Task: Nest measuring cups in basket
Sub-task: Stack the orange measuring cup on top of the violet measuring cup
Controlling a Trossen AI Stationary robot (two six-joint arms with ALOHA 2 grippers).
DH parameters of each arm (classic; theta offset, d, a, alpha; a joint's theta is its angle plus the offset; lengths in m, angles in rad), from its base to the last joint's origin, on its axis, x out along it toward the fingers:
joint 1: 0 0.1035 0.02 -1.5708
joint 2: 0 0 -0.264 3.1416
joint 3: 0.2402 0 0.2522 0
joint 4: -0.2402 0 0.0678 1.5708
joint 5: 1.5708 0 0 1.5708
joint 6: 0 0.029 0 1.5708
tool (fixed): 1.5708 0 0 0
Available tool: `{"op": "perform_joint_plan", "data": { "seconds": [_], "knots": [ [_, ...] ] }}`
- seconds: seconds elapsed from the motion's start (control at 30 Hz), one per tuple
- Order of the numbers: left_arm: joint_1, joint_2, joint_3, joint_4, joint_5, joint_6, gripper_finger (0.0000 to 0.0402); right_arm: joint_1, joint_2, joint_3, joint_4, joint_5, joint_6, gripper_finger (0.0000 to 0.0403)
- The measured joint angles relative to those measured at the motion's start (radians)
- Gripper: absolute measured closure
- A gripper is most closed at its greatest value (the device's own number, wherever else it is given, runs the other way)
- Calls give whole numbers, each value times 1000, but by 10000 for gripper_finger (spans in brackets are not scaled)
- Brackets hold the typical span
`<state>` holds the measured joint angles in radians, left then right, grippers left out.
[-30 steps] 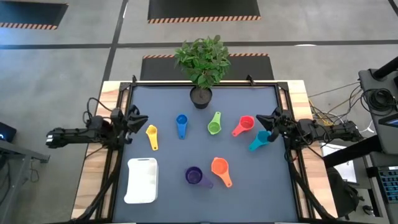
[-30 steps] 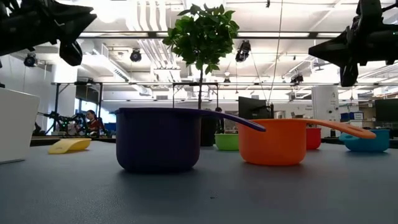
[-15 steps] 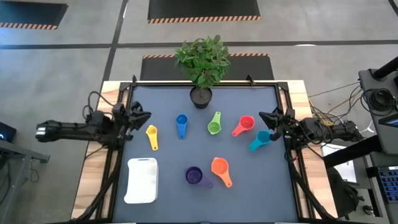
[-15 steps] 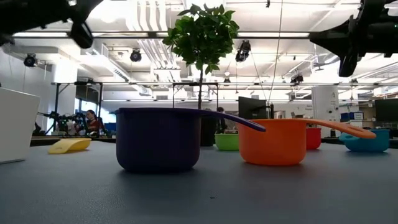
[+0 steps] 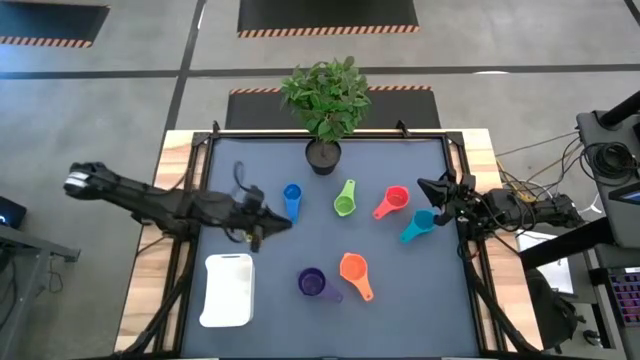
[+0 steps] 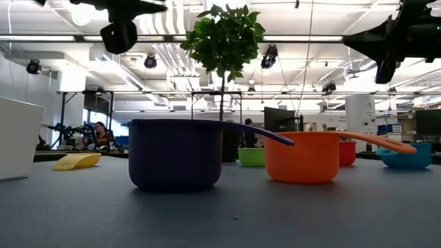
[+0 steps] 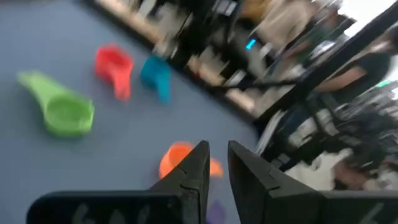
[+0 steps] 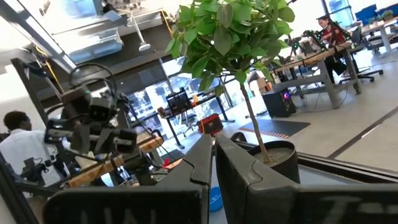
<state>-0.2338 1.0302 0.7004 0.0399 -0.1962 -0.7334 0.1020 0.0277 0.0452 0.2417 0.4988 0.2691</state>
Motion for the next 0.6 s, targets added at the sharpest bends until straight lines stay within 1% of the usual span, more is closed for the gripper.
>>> {"op": "perform_joint_plan", "data": {
  "seconds": [0.2,0.37,0.47,0.6],
  "knots": [
    [-55,227,225,-210,-4,-103,362,0,0,0,0,0,-9,394],
    [-77,390,392,-356,-4,-131,362,0,0,0,1,0,-12,394],
    [-80,465,456,-393,-3,-141,362,0,0,0,1,0,-18,394],
    [-80,529,500,-400,-4,-138,362,0,0,0,2,0,-18,394]
  ]
}}
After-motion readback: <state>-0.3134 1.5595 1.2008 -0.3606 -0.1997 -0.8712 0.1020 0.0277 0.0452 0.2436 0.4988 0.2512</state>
